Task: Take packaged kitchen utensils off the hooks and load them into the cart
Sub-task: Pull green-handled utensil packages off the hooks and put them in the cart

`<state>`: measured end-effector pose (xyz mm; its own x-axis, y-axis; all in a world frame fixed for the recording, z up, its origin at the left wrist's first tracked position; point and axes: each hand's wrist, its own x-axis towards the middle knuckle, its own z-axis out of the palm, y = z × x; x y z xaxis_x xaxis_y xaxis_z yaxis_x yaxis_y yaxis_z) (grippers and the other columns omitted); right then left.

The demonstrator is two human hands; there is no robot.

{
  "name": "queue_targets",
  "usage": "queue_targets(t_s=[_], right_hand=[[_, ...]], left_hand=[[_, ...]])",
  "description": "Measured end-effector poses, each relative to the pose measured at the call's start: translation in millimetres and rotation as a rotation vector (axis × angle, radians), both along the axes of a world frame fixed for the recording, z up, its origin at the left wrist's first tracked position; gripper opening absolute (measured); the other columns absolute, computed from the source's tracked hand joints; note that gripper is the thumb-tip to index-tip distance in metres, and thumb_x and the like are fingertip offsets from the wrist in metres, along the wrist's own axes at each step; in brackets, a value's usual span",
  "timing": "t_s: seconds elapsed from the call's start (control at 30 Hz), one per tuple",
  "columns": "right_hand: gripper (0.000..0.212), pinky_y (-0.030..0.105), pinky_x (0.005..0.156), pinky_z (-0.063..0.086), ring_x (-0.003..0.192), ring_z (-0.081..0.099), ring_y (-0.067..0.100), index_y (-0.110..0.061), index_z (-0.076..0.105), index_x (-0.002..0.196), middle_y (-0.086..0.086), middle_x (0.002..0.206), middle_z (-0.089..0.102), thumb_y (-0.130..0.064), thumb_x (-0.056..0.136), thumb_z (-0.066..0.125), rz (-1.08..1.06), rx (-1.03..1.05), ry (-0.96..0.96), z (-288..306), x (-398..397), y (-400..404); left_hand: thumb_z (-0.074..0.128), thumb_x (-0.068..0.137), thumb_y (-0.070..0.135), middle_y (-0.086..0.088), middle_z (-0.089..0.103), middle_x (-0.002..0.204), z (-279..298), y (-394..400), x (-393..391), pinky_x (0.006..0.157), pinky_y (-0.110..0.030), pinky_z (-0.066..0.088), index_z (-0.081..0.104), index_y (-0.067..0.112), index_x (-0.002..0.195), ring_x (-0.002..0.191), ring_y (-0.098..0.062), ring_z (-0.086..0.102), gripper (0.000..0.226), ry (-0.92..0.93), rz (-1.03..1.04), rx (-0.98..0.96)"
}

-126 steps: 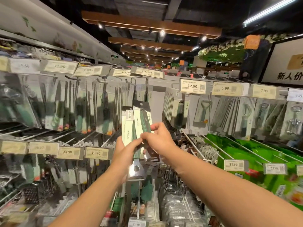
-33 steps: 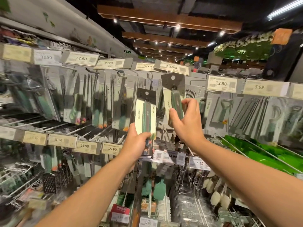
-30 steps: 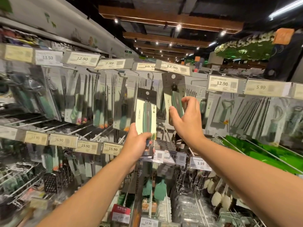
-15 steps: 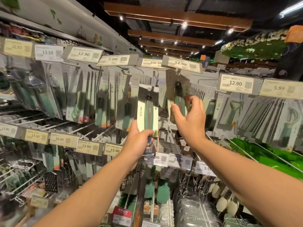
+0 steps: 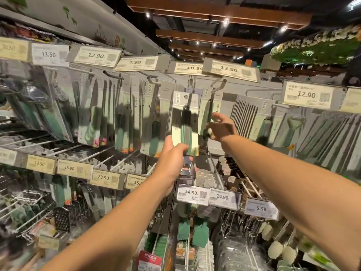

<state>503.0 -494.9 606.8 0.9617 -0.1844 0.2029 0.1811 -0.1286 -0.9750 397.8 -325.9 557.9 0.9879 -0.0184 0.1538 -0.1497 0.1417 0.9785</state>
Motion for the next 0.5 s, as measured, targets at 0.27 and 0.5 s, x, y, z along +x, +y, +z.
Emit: queue_targets(t_s=[0.27,0.5], right_hand=[[0.048,0.026,0.068,0.046,0.085,0.052,0.015,-0.013,0.051,0.146,0.011,0.136,0.056,-0.011,0.098,0.058,-0.117,-0.149,0.059,8,31,-3],[0.019,0.036,0.072,0.057,0.085,0.068,0.018,-0.017,0.056,0.109,0.001,0.097,0.067,-0.031,0.098,0.064,-0.074,-0.248,-0.218,-16,-45,28]], left_hand=[[0.055,0.106,0.009,-0.011,0.078,0.113,-2,-1,13,0.078,-0.046,0.064,0.059,0.022,0.126,0.087,-0.026,0.078,0.023,0.057,-0.076,-0.157],[0.064,0.104,0.015,0.002,0.079,0.107,-1,-14,9,0.063,-0.027,0.057,0.062,0.031,0.116,0.087,-0.014,0.077,0.021,0.019,0.008,-0.076]])
